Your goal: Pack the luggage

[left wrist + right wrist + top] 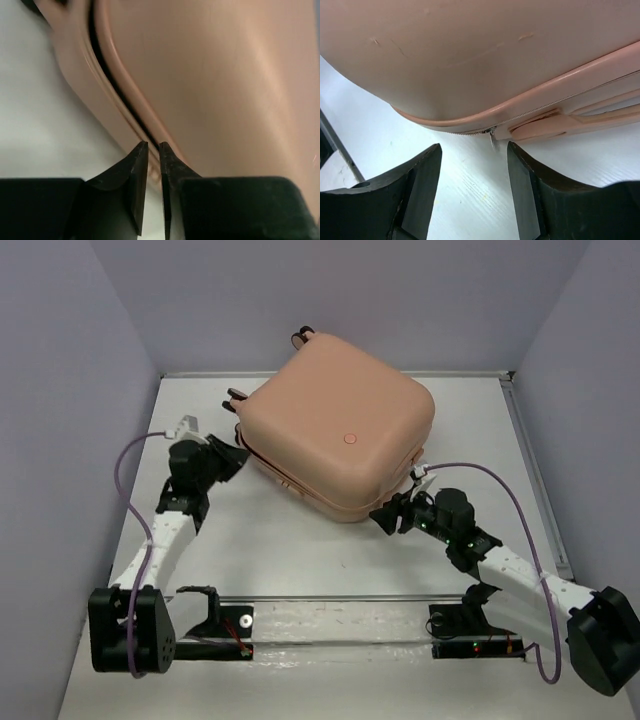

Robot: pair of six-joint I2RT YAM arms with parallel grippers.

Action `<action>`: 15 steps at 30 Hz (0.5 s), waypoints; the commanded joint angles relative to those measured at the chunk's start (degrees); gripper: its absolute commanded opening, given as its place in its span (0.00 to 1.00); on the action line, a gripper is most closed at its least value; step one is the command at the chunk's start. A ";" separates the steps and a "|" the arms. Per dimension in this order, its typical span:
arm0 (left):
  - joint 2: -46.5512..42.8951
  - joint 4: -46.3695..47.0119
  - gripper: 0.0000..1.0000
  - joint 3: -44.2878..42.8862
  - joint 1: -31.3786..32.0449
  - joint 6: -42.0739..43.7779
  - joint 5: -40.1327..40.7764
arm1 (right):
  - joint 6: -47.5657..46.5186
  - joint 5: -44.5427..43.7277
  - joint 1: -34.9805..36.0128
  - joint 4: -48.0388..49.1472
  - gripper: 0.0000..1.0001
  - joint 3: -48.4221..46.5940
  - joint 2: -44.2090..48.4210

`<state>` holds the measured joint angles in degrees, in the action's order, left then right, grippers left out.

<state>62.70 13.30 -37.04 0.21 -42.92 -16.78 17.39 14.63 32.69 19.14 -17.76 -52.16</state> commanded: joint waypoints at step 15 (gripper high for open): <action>-4.35 10.77 0.15 13.92 37.31 -1.82 13.26 | -1.39 -2.06 0.27 7.75 0.50 -2.46 -8.04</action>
<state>55.55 18.35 -20.36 34.48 -46.35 -7.38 17.12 14.24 32.69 21.96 -18.06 -58.24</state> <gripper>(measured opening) 0.156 0.525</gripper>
